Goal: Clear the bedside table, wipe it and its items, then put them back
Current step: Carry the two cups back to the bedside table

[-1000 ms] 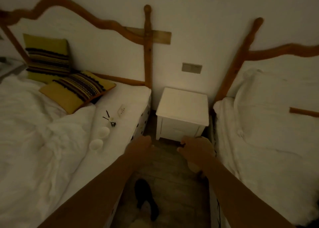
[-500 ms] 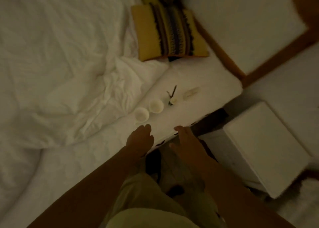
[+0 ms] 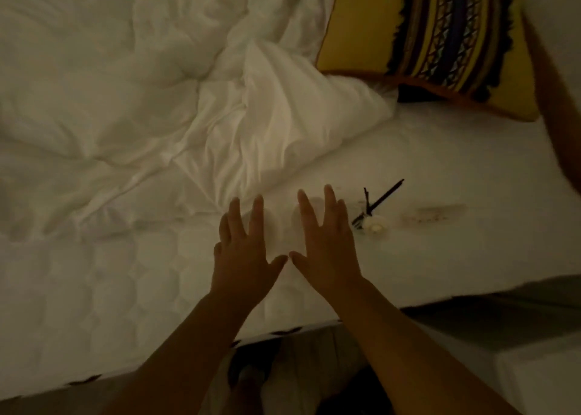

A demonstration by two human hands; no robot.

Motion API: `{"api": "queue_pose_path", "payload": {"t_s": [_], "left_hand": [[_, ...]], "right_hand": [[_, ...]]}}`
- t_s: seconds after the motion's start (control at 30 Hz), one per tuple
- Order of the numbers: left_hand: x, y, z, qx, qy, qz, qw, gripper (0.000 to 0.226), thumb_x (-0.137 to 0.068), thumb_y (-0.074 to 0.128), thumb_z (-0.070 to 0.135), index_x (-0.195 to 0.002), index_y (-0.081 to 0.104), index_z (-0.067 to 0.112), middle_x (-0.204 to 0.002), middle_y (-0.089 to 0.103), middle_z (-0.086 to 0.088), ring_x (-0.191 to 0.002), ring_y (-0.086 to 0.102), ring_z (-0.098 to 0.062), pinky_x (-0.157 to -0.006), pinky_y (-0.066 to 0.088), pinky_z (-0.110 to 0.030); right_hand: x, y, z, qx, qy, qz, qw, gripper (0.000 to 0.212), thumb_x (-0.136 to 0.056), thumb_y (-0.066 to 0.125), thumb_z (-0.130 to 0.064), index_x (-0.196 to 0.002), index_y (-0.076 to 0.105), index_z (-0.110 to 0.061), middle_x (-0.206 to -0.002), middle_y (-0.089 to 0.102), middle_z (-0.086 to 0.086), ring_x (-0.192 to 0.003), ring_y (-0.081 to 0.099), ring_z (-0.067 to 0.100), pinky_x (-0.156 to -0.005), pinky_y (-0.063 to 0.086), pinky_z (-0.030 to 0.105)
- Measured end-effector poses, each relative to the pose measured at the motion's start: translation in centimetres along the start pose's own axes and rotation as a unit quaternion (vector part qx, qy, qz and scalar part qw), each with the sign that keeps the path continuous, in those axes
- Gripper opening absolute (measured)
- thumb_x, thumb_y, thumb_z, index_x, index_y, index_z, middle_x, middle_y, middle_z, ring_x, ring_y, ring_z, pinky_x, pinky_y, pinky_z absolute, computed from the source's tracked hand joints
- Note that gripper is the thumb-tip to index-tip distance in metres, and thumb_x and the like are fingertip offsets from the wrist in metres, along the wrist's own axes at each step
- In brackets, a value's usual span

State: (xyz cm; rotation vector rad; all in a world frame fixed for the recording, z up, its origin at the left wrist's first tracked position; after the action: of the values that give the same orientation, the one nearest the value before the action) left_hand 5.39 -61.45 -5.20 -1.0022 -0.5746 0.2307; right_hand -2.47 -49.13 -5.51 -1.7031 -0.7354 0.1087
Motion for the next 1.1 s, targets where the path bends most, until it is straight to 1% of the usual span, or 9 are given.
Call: {"api": "queue_pose_path", "payload": {"t_s": [0.07,0.13,0.2,0.53,0.67,0.77,0.87,1.0,1.1], "left_hand": [[-1.3,1.5,-0.1,-0.041,0.015,-0.004,0.999,0.111,-0.076,0.071,0.051,-0.15,-0.009,0.034,-0.16,-0.005,-0.009,-0.146,0.013,-0.036,-0.105,0.038,-0.054],[-2.1,2.2,-0.5,-0.055,0.012,-0.013,0.998,0.102,-0.075,0.075,0.04,-0.149,0.004,0.035,-0.152,0.013,-0.011,-0.131,0.036,-0.037,-0.094,0.048,-0.051],[-2.4,2.1,-0.6,-0.043,-0.013,-0.014,0.999,0.095,-0.071,0.079,0.031,-0.144,0.017,0.034,-0.138,0.026,-0.011,-0.117,0.046,-0.036,-0.085,0.053,-0.048],[5.0,3.7,6.1,-0.098,0.028,-0.105,0.989,0.087,-0.065,0.077,0.032,-0.134,0.024,0.036,-0.132,0.031,-0.004,-0.117,0.041,-0.029,-0.088,0.05,-0.039],[8.0,7.2,13.8,-0.068,0.062,-0.168,0.982,0.075,-0.071,0.074,0.028,-0.13,0.029,0.035,-0.118,0.033,0.0,-0.109,0.043,-0.027,-0.087,0.048,-0.04],[9.7,10.7,22.1,-0.069,0.161,-0.191,0.966,0.056,-0.081,0.069,0.028,-0.125,0.035,0.025,-0.107,0.038,-0.001,-0.1,0.045,-0.025,-0.088,0.048,-0.041],[10.2,14.9,30.3,-0.077,0.227,-0.218,0.946,0.06,-0.077,0.072,0.03,-0.125,0.036,0.028,-0.098,0.033,0.005,-0.093,0.046,-0.021,-0.083,0.051,-0.04],[12.2,20.8,40.1,-0.087,0.287,-0.244,0.922,0.067,-0.069,0.074,0.038,-0.123,0.035,0.035,-0.105,0.036,0.003,-0.093,0.051,-0.025,-0.075,0.054,-0.04],[15.5,25.7,47.1,-0.124,0.36,-0.264,0.886,0.08,-0.068,0.075,0.031,-0.134,0.03,0.034,-0.125,0.038,-0.005,-0.111,0.048,-0.03,-0.086,0.051,-0.042]], "right_hand": [[-1.3,1.6,0.6,0.018,-0.017,0.008,1.0,0.108,-0.077,0.074,-0.047,-0.153,-0.002,-0.035,-0.162,-0.008,0.014,-0.147,0.004,0.044,-0.11,0.033,0.054],[-2.1,2.3,0.9,0.001,-0.031,0.034,0.999,0.097,-0.073,0.079,-0.034,-0.149,0.019,-0.034,-0.156,0.015,0.012,-0.137,0.026,0.039,-0.095,0.052,0.047],[-2.2,2.2,1.2,-0.029,-0.024,0.039,0.999,0.086,-0.071,0.081,-0.027,-0.141,0.031,-0.034,-0.146,0.026,0.009,-0.125,0.035,0.031,-0.08,0.057,0.039],[9.9,0.5,8.2,-0.146,0.055,-0.033,0.987,0.079,-0.077,0.069,-0.037,-0.14,0.022,-0.039,-0.144,0.019,0.001,-0.125,0.031,0.024,-0.082,0.053,0.035],[16.4,-0.4,16.9,-0.175,0.158,0.007,0.972,0.076,-0.075,0.065,-0.042,-0.141,0.026,-0.038,-0.139,0.028,0.002,-0.124,0.038,0.027,-0.086,0.053,0.038],[21.2,-1.8,24.7,-0.193,0.244,0.061,0.948,0.077,-0.074,0.067,-0.046,-0.139,0.027,-0.035,-0.132,0.035,0.004,-0.116,0.046,0.027,-0.079,0.056,0.038],[26.0,-4.0,32.4,-0.212,0.327,0.123,0.913,0.082,-0.072,0.072,-0.048,-0.139,0.026,-0.039,-0.134,0.035,0.001,-0.116,0.045,0.022,-0.078,0.055,0.032],[32.8,-6.2,40.8,-0.216,0.412,0.19,0.865,0.084,-0.073,0.073,-0.047,-0.143,0.027,-0.038,-0.133,0.034,0.001,-0.114,0.042,0.018,-0.076,0.05,0.025],[37.6,-6.2,46.2,-0.188,0.477,0.222,0.829,0.082,-0.073,0.07,-0.047,-0.142,0.029,-0.036,-0.131,0.035,0.004,-0.112,0.045,0.022,-0.074,0.053,0.029]]}}
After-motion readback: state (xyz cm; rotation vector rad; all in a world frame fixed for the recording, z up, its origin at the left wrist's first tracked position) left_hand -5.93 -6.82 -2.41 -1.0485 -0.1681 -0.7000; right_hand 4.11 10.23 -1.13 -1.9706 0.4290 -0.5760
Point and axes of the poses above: each hand's wrist, its own x-axis away from the middle knuckle, its own y-axis out of the palm, z = x × y, the point moved 4 cm from there along -x, towards the middle knuckle
